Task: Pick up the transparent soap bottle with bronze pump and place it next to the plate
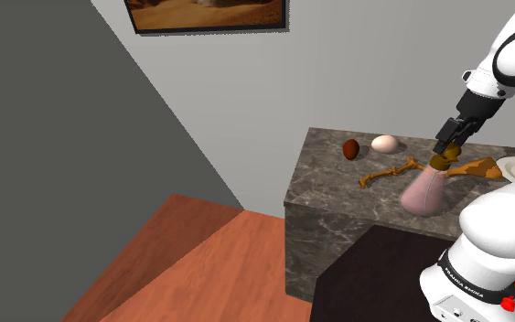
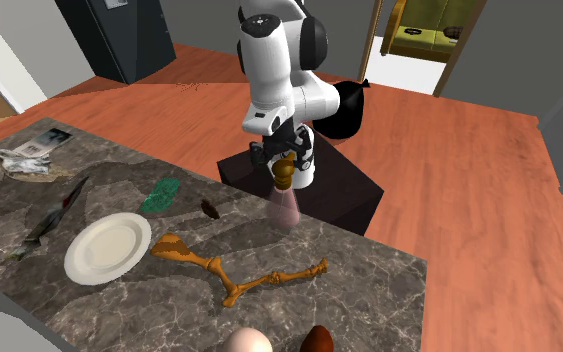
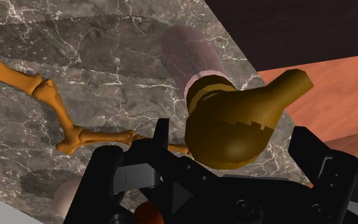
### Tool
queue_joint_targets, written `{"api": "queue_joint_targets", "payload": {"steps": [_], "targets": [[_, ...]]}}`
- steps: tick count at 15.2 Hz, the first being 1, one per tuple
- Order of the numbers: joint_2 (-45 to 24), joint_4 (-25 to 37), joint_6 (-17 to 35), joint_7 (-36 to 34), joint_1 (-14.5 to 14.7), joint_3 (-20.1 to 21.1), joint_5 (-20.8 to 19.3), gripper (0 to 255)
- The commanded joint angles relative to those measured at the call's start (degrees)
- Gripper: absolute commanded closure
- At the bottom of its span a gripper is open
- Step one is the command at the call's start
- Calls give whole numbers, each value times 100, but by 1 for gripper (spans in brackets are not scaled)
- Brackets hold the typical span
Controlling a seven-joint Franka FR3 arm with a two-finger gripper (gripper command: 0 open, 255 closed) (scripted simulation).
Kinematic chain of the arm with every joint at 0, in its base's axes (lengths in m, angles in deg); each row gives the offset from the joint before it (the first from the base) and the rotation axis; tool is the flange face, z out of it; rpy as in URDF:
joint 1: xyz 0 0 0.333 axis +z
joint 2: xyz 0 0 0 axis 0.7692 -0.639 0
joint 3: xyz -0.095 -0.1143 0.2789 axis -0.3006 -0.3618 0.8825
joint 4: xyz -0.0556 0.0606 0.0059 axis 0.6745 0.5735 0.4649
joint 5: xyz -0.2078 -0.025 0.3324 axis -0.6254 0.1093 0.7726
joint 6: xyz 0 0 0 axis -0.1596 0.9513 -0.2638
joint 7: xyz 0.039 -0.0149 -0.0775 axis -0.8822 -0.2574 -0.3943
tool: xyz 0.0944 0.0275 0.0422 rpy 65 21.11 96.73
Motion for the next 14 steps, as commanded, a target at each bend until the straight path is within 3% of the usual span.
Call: {"api": "queue_joint_targets", "payload": {"steps": [1, 3, 4, 14], "targets": [[-1, -2, 3, 0, 0, -1, -1, 0], [0, -1, 1, 0, 0, 0, 0, 0], [0, -1, 1, 0, 0, 0, 0, 255], [-1, 72, -69, -6, 18, 32, 31, 255]]}}
